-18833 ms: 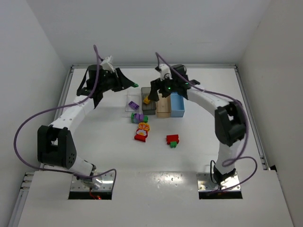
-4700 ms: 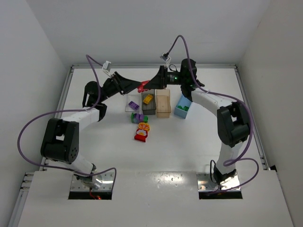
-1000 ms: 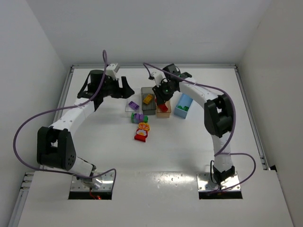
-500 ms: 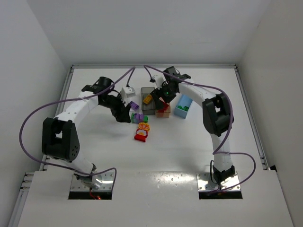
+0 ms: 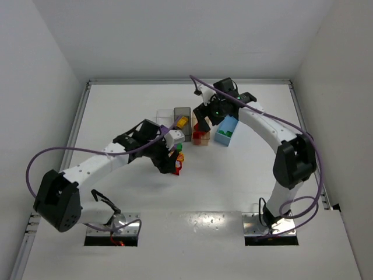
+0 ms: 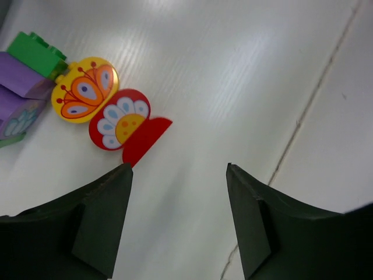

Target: Sort the legos into containers by color

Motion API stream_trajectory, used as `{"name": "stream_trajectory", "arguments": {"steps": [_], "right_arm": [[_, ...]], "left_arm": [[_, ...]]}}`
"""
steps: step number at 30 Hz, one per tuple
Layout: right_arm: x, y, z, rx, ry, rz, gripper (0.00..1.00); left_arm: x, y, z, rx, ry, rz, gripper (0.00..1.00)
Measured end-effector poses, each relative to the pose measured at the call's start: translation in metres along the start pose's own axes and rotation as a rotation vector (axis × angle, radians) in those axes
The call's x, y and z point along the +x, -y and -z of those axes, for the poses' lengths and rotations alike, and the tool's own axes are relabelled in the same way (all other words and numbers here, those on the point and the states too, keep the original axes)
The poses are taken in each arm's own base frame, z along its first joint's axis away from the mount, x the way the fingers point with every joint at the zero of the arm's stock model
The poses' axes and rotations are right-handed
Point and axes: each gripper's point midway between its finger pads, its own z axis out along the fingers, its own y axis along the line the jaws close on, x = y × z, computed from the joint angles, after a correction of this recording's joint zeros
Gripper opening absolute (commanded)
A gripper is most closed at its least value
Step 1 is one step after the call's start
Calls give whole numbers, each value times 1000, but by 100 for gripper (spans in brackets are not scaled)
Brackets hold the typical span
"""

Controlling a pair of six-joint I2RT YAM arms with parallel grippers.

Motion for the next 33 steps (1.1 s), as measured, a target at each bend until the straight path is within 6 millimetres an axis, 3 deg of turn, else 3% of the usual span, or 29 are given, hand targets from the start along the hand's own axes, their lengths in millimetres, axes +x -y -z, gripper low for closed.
{"name": "stream_trajectory", "arguments": {"steps": [3,7,13,17,23,33], "right_arm": [[3,-1,13,14,16,-12,80],[23,8,22,34,-7,-62,80],[50,30,34,74,-33,-144,80],[57,37,45,89,-24,-173,80],[64,38,59,86,-7,-200,81],[72,41,58,70,-20,-228,81]], "left_arm": [[-13,8,-9,-93,45,96,69],[-18,6,-32,-224,46,226,69],[16,-20,-69,-400,-76,399,74],[-2,-40,-75,-492,-37,434,74],[-1,-53,-77,-565,-33,458,80],[8,-62,-86,-603,-70,458,82]]}}
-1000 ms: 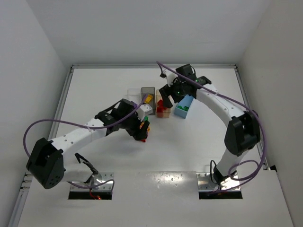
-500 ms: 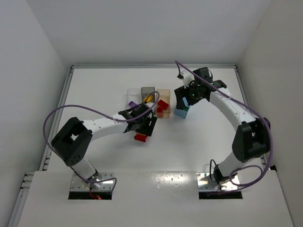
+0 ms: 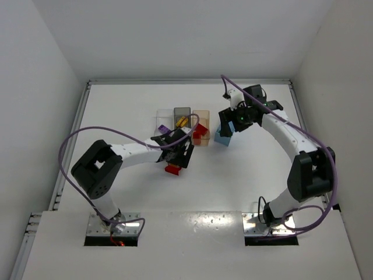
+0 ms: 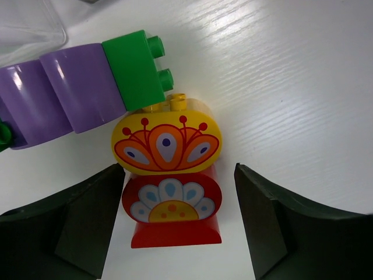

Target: Sort the legos into containers by color

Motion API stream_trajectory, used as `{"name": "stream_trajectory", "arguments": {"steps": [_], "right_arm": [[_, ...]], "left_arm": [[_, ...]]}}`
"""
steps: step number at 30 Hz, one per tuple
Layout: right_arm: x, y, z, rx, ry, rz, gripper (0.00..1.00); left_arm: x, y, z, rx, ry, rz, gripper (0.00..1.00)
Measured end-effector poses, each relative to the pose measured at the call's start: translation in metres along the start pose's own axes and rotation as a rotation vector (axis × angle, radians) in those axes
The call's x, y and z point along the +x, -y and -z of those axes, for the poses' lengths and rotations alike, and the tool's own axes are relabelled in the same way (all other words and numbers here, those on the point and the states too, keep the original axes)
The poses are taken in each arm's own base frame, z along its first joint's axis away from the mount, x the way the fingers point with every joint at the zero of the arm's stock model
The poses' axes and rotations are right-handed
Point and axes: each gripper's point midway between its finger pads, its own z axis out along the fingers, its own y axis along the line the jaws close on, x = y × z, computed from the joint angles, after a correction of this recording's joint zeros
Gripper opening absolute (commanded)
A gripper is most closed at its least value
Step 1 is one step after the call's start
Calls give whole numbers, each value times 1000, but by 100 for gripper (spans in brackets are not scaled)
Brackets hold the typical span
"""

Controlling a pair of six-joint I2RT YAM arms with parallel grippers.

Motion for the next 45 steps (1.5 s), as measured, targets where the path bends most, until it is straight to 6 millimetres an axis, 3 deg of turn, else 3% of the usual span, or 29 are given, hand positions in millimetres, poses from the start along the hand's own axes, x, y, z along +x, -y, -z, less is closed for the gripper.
{"name": "stream_trajectory", "arguments": {"steps": [4,7,8,9,11,13,16,18,22,25,27,35,45], "right_arm": [[3,1,-5,-6,-14,-7,81],[5,0,-7,-16,-22,-10,81],[5,0,-8,-18,-22,-10,81],[5,-1,-8,-21,-23,-11,81],[5,-1,-7,-29,-20,-15,81],[4,-5,-7,-56,-15,-18,81],[4,-19,-5,-147,-8,-37,81],[7,-32,-4,-226,-12,-53,81],[16,-69,0,-453,-26,-135,81],[22,-90,4,-582,-46,-214,81],[22,-101,6,-644,-54,-249,81],[0,-134,21,-827,-30,-307,82],[3,-164,19,-870,-76,-274,82]], "left_arm": [[8,-2,-6,-11,-29,-6,74],[11,-1,-9,1,-43,-11,51],[11,0,-9,9,-45,-24,32],[11,1,-9,22,-47,-34,24],[11,6,-8,57,-49,-56,10],[12,12,-6,102,-46,-75,4],[16,19,9,188,-13,-112,3],[16,26,31,269,36,-143,4],[-16,43,87,433,286,-225,4],[-39,52,114,493,420,-263,4],[-45,56,119,506,455,-276,4],[-40,63,119,517,448,-302,4],[-45,68,121,520,461,-307,4]]}}
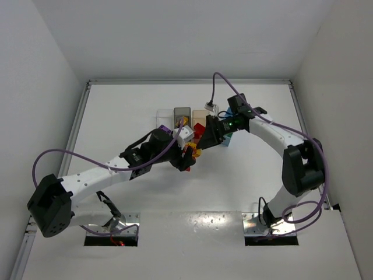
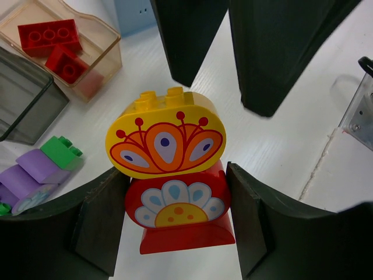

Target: Sort the legos into containers by color

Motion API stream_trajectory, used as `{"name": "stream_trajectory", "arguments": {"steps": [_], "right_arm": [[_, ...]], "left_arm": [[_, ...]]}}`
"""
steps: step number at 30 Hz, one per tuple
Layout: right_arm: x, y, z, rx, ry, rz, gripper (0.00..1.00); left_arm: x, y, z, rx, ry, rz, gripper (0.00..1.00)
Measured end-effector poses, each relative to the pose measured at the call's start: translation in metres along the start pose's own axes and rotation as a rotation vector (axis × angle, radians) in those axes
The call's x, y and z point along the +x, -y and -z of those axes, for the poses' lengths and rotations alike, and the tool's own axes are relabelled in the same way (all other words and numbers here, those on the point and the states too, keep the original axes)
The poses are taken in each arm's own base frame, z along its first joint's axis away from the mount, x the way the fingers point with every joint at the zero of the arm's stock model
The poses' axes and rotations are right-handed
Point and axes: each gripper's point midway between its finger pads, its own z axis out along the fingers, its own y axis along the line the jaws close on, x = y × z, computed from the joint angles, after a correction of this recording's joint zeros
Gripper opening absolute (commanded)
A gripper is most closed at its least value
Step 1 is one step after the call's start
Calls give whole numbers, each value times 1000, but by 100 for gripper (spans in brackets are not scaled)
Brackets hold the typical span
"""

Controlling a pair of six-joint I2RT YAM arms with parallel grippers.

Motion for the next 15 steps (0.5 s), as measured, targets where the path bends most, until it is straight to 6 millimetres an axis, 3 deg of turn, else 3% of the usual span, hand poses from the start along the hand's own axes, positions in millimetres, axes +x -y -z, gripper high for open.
{"name": "stream_trajectory", "arguments": {"steps": [4,7,8,10,11,13,15], "right_arm": [[6,5,-9,18,-29,-3,82],[11,12,-17,21,-52,-24,73],[12,14,-18,21,-58,-32,54],[12,16,-20,10,-64,-39,30],[12,16,-20,14,-65,-59,12],[10,20,-21,30,-63,-71,2],[7,20,-18,20,-52,-63,0]], "left_arm": [[-7,1,-1,2,18,-5,5],[-12,7,-4,16,26,-14,5],[-14,9,-5,21,29,-17,5],[-15,11,-6,24,33,-22,5],[-14,10,-6,17,27,-26,5],[-13,8,-7,8,24,-36,5],[-13,8,-7,7,25,-37,5]]}}
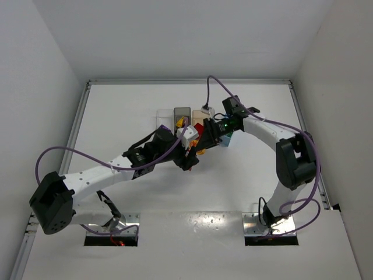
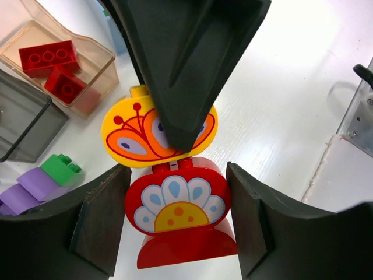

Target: Sort the legos into containers by color

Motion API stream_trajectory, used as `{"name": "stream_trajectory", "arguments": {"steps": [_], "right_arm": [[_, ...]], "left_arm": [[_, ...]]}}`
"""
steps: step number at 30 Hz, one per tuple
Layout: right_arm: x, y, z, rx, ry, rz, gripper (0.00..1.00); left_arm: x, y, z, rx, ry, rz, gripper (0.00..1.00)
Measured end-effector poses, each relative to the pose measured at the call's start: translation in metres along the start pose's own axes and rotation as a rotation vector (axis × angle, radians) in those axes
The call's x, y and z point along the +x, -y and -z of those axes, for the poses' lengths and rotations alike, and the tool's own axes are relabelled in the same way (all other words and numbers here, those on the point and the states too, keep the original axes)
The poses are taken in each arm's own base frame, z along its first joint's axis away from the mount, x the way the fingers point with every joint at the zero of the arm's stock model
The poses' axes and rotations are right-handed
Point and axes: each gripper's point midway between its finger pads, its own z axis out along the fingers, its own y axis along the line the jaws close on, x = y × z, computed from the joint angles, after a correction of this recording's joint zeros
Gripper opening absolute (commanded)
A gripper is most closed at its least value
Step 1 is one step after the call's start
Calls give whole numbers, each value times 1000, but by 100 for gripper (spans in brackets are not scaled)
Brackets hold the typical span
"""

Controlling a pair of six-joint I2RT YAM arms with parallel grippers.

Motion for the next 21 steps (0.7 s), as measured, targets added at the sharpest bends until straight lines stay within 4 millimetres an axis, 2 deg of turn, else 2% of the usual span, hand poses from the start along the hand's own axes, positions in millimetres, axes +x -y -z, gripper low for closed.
{"name": "stream_trajectory", "arguments": {"steps": [4,8,10,13,16,21], "right_arm": [[-13,-5,7,-13,28,39,0],[-40,-11,24,-2,89,98,0],[-56,-14,31,11,122,138,0],[-88,-9,36,80,166,198,0],[-121,8,27,165,189,245,0],[-161,50,-8,293,187,278,1]], "left_arm": [[3,-2,1,-11,-3,-2,5],[21,-10,8,-41,-29,4,4],[32,-17,13,-67,-52,22,3],[39,-44,25,-149,-63,89,3],[33,-77,40,-251,-28,168,3],[32,-116,57,-375,9,286,3]]}}
